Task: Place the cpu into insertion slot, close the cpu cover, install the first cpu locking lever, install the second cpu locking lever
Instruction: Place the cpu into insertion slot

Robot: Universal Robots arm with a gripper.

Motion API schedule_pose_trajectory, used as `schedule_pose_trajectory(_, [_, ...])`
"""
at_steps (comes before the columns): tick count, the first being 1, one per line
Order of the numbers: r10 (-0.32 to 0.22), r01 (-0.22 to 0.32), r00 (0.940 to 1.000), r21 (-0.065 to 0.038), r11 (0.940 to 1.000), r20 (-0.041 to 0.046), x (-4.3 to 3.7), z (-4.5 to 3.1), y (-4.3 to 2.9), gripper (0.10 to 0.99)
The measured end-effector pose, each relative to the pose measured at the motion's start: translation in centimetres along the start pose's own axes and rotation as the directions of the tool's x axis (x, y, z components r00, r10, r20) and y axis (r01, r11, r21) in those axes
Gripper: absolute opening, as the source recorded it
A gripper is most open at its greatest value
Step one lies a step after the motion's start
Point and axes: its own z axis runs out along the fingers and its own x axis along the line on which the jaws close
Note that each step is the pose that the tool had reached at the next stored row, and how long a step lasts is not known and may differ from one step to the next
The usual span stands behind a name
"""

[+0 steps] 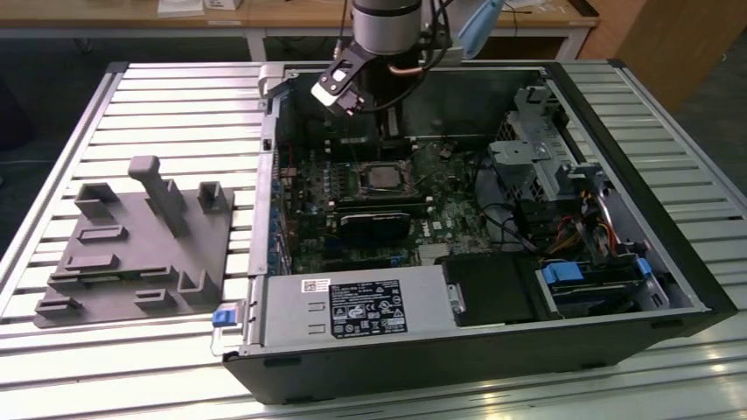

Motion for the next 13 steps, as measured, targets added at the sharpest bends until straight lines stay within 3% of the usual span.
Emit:
schedule_pose_trajectory(5, [0.000, 0.000, 1.0000, 0.000, 1.0000, 0.0001, -0.02, -0.93, 0.07, 0.106])
schedule_pose_trajectory(13, [0.000, 0.000, 1.0000, 0.000, 1.0000, 0.0000, -0.02, -0.99, 0.08, 0.106])
